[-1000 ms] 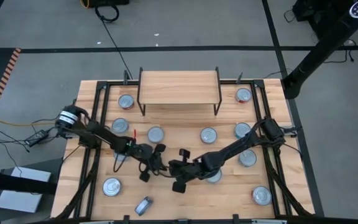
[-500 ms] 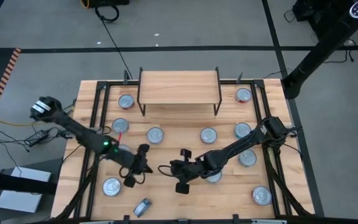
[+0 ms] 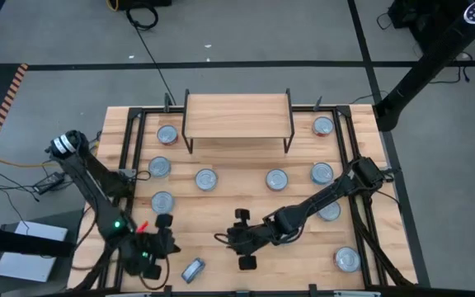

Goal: Stack canned seafood by type on shelf
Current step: Put the blue tuna can on the shelf

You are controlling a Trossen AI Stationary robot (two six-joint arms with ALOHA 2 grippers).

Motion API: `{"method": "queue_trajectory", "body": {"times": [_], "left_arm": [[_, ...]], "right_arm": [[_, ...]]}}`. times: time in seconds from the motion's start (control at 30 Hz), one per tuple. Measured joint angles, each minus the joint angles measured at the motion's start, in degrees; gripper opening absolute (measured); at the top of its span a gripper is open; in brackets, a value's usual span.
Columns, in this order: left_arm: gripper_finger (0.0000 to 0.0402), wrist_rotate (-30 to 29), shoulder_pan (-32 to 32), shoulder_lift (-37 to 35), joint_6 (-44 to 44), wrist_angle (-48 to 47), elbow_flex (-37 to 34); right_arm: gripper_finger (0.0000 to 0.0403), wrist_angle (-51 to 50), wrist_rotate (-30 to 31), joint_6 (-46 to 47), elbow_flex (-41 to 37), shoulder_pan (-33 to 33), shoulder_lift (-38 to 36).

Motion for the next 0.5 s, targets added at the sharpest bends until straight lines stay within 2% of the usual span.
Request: {"method": "queue_trajectory", "body": {"times": [0.27,0.5], "left_arm": [[0.0019,-8.9,-4.3,7.5,-4.0,9.8,0.0],[0.0019,-17.7,-8.4,9.9,-12.2,10.1,-1.0]], "right_arm": [[0.0240,12.2,-6.6,-6.9,0.0,-0.5,1.2],[0.0267,16.3,-10.1,-12.6,0.0,-1.7,2.5]]}}
